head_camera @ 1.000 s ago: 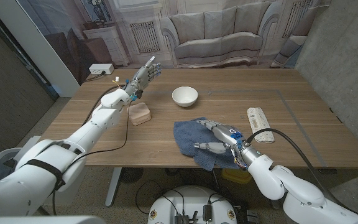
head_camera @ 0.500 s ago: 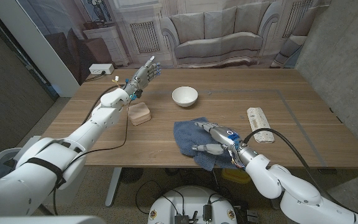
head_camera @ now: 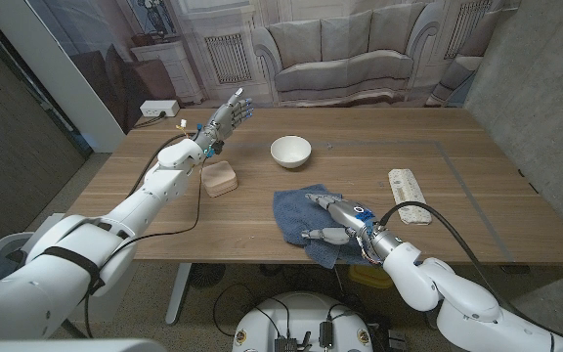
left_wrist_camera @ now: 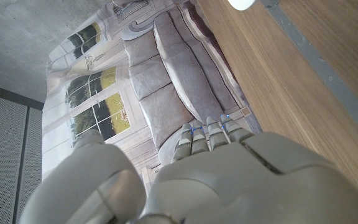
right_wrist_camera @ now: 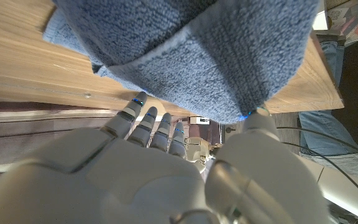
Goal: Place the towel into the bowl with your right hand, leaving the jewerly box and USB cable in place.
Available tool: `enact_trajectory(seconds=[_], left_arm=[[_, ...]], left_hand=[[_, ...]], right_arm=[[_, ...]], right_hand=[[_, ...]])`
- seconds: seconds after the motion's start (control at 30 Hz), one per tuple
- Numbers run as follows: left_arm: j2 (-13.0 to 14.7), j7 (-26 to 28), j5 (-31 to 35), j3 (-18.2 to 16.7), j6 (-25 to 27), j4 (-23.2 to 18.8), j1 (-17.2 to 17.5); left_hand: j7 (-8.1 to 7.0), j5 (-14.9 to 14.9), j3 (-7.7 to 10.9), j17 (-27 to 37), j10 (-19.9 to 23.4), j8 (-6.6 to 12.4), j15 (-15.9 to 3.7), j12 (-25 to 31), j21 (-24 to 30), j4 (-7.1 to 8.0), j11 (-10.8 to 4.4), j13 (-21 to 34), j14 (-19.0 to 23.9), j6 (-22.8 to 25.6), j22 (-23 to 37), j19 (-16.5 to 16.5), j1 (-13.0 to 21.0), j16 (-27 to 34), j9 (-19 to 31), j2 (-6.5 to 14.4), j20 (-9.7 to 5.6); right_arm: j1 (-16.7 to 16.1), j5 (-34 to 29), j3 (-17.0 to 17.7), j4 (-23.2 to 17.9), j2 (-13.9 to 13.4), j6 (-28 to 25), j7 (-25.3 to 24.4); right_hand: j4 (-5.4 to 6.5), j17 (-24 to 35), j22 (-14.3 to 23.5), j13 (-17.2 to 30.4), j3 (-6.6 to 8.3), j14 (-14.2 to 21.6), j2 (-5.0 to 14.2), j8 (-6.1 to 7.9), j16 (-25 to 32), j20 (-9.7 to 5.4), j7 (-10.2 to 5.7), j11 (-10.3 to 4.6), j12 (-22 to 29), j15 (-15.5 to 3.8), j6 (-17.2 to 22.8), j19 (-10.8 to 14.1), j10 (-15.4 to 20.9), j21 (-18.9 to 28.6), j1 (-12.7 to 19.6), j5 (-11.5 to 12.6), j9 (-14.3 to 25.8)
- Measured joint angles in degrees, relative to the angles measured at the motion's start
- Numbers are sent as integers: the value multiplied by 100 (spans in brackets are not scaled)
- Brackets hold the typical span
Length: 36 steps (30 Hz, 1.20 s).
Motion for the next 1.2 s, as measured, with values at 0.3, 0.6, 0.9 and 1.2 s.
enact_trajectory(seconds=[0.3, 0.6, 0.9, 1.2], left_arm=[[0, -31, 32, 18, -33, 26, -29], [-18, -47, 55, 39, -55, 50, -68], [-42, -50, 57, 44, -48, 26, -88], [-32, 46, 50, 44, 59, -137, -59]], left_hand=[[0, 0, 0, 0, 0, 0, 0, 0, 0, 0, 0, 0, 0, 0, 0, 0, 0, 0, 0, 0, 0], [0, 0, -23, 0, 0, 0, 0, 0, 0, 24, 0, 0, 0, 0, 0, 0, 0, 0, 0, 0, 0], [0, 0, -23, 0, 0, 0, 0, 0, 0, 24, 0, 0, 0, 0, 0, 0, 1, 0, 0, 1, 0], [0, 0, -23, 0, 0, 0, 0, 0, 0, 24, 0, 0, 0, -1, 0, 0, 22, 0, 0, 22, 0]], right_arm=[[26, -39, -57, 35, 11, -82, 17], [44, -51, -92, 50, -25, -147, 103], [44, 70, -96, 67, -66, -234, 193], [15, 212, -105, 125, -124, -293, 230]], right_hand=[[0, 0, 0, 32, 0, 0, 0, 0, 0, 0, -23, 0, 0, 0, -23, 0, 0, 0, 0, 45, -1], [0, 0, 0, 32, 0, 1, 23, 0, 0, 0, 10, -21, 0, 0, -94, 1, -20, 1, 22, 45, -1], [0, 0, -2, 32, 0, 1, -8, 0, 24, 0, 30, -21, 2, 0, -113, 1, -20, 0, 52, 90, -1], [0, -1, 2, 32, 0, 1, -36, 50, 43, -11, 19, -21, 46, 0, -59, -11, -20, -4, 116, 133, -2]])
